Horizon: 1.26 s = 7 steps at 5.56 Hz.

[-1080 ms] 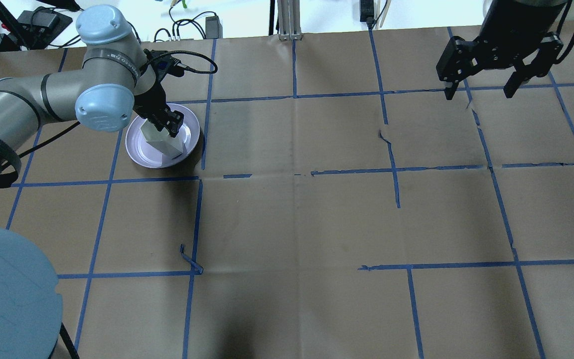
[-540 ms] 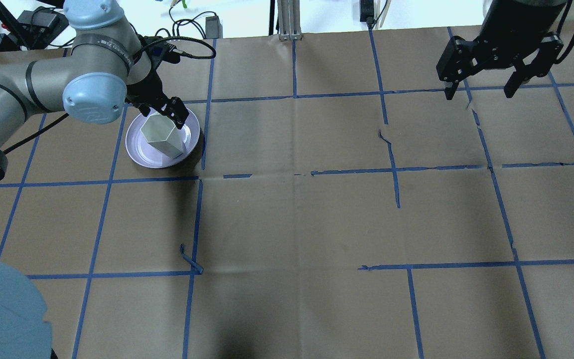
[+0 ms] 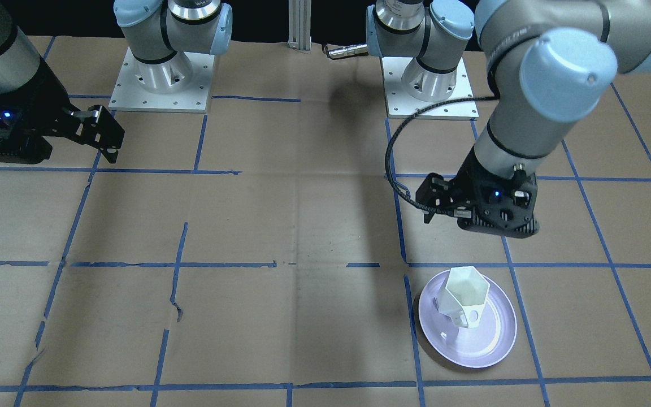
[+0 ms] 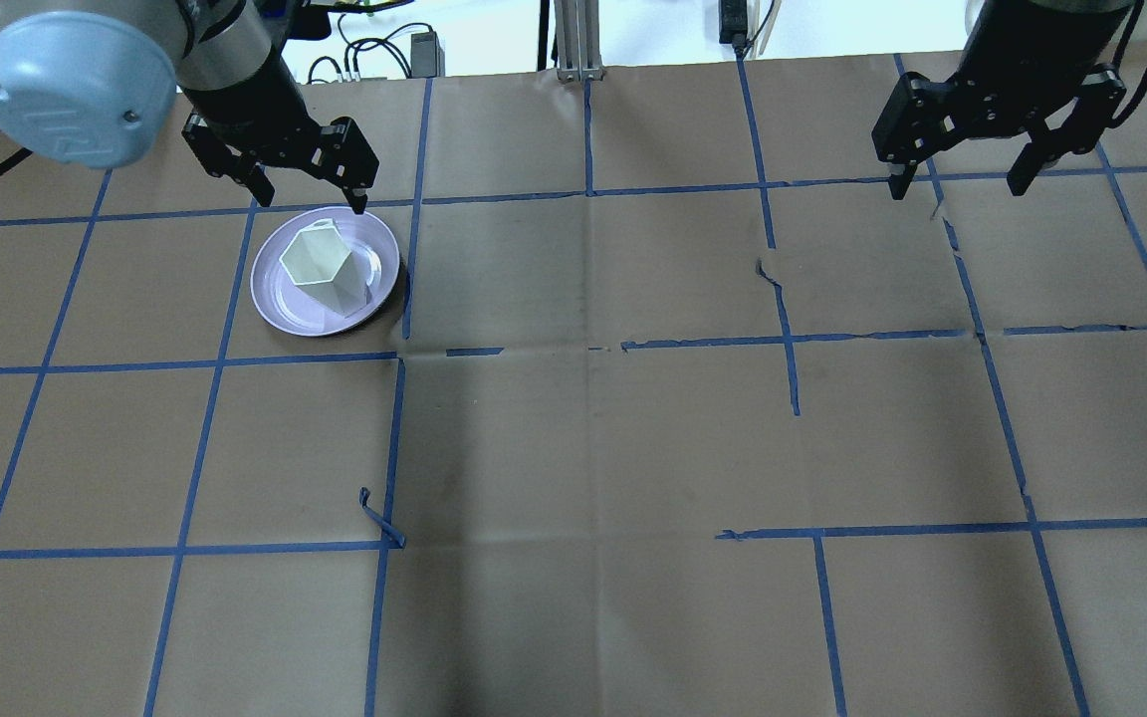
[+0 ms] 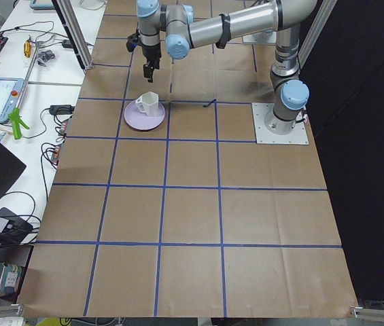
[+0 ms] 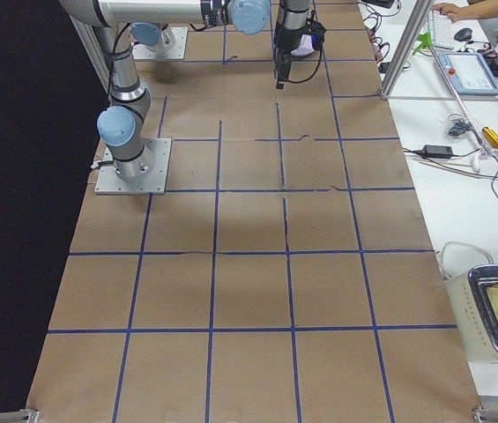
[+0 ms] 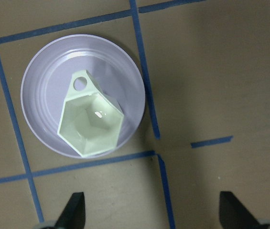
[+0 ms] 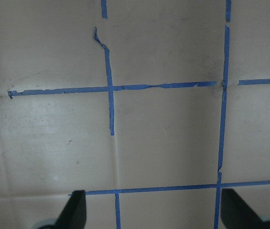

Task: Flip cup and place on plate
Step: 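Raise the left gripper up away from the cup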

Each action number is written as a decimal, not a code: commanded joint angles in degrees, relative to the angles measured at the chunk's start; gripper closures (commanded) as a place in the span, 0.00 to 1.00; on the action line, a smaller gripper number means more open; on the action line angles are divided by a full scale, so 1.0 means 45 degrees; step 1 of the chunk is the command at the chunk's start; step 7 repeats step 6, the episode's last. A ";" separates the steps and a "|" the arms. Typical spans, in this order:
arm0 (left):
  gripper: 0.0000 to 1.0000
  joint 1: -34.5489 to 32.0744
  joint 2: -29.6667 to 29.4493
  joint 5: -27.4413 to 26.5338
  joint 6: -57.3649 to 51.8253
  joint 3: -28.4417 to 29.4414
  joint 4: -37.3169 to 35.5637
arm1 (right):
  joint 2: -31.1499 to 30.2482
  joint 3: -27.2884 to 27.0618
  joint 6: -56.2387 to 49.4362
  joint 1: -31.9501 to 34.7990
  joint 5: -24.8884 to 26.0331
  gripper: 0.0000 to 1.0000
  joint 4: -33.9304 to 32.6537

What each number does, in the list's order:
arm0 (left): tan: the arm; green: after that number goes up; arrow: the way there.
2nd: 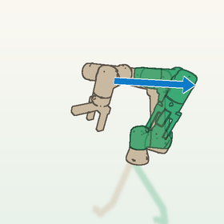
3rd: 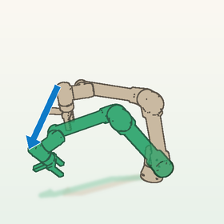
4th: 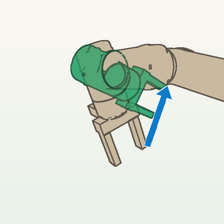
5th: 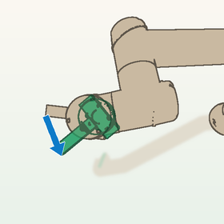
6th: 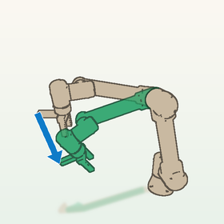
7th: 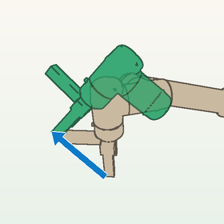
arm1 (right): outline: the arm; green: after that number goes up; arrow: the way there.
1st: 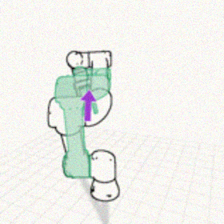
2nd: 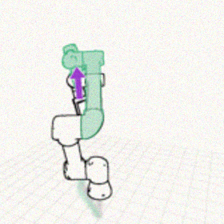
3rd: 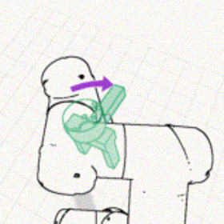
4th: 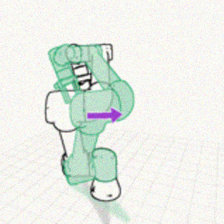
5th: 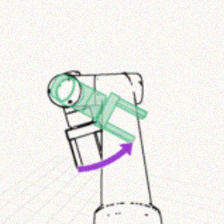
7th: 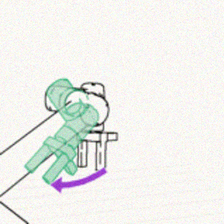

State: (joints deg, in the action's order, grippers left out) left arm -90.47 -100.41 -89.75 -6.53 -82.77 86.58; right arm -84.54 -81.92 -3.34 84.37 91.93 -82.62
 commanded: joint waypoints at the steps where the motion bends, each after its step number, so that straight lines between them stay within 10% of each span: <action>1: 0.02 -0.0227 0.1213 0.0353 0.0631 0.0152 0.0819 | -0.0002 0.0001 0.0000 0.0000 0.0000 0.00 0.0000; 7: 0.02 -0.0207 0.2410 0.0258 0.0632 -0.1412 0.0643 | -0.0002 0.0001 0.0000 0.0000 0.0000 0.00 0.0000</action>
